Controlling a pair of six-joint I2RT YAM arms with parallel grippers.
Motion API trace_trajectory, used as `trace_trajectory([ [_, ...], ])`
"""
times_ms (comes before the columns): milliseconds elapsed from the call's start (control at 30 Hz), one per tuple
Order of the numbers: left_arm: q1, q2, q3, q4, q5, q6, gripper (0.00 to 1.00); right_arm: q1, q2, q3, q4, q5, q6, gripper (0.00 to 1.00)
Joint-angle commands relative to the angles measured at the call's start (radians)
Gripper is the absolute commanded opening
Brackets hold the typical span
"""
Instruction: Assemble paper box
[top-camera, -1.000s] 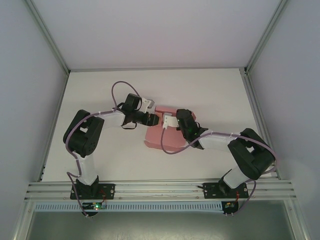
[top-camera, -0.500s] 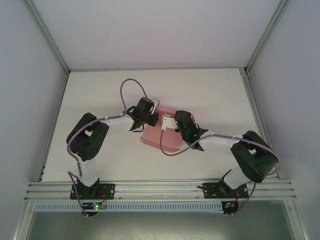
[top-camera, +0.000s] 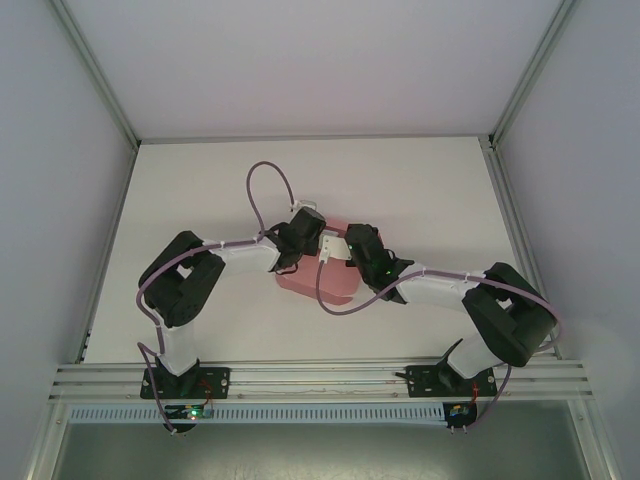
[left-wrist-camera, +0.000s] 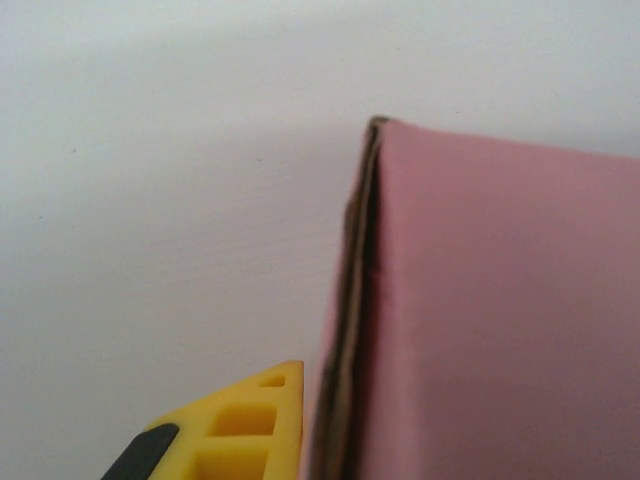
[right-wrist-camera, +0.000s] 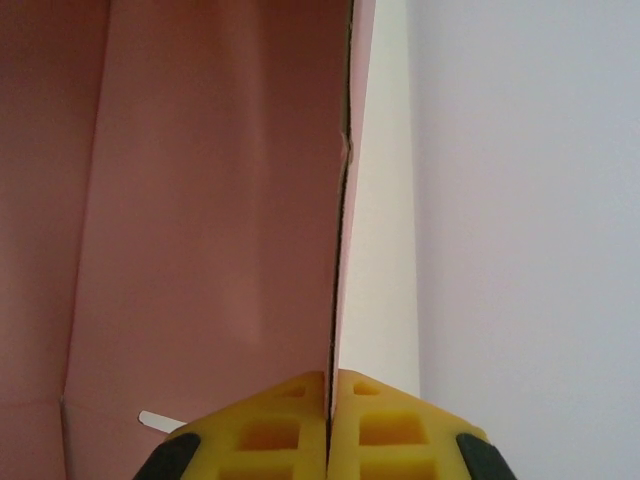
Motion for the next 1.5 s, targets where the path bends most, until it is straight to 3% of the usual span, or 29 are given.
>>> trace_trajectory([
  [0, 0.079, 0.046, -0.045, -0.131, -0.329, -0.135, 0.1, 0.003, -0.025, -0.051, -0.145, 0.058, 0.006, 0.0],
  [167, 0.076, 0.025, -0.086, -0.043, -0.237, -0.099, 0.14, 0.005, -0.025, -0.047, -0.139, 0.036, 0.011, 0.0],
  [333, 0.076, -0.041, -0.184, 0.175, -0.017, 0.019, 0.45, -0.006, -0.025, -0.037, -0.141, 0.01, 0.016, 0.0],
  [500, 0.078, -0.14, -0.203, 0.156, 0.104, 0.052, 0.5, -0.014, -0.012, -0.022, -0.139, 0.01, 0.015, 0.0],
  [567, 0.078, -0.188, -0.216, 0.15, 0.147, 0.058, 0.58, -0.015, -0.003, -0.012, -0.139, 0.015, 0.016, 0.0],
  [833, 0.079, -0.173, -0.154, 0.075, 0.163, 0.089, 0.54, -0.024, 0.016, 0.008, -0.13, -0.005, 0.033, 0.0],
  [1067, 0.08, -0.093, -0.107, 0.062, 0.171, 0.087, 0.25, -0.031, 0.001, 0.022, -0.132, -0.035, 0.063, 0.0],
  [1167, 0.08, -0.089, -0.108, 0.092, 0.183, 0.093, 0.19, -0.038, -0.028, 0.036, -0.137, -0.058, 0.115, 0.01],
  [1233, 0.08, -0.091, -0.108, 0.111, 0.173, 0.093, 0.13, -0.048, -0.06, 0.04, -0.135, -0.085, 0.148, 0.08],
  [1267, 0.08, -0.093, -0.106, 0.115, 0.164, 0.09, 0.06, -0.056, -0.077, 0.043, -0.137, -0.098, 0.163, 0.17],
  [1300, 0.081, -0.1, -0.105, 0.12, 0.156, 0.09, 0.0, -0.066, -0.095, 0.049, -0.145, -0.114, 0.181, 0.3],
  [1433, 0.081, -0.141, -0.102, 0.141, 0.123, 0.091, 0.0, -0.113, -0.166, 0.07, -0.133, -0.127, 0.275, 0.74],
  [1467, 0.082, -0.152, -0.092, 0.131, 0.112, 0.084, 0.0, -0.131, -0.199, 0.07, -0.124, -0.146, 0.306, 0.98],
])
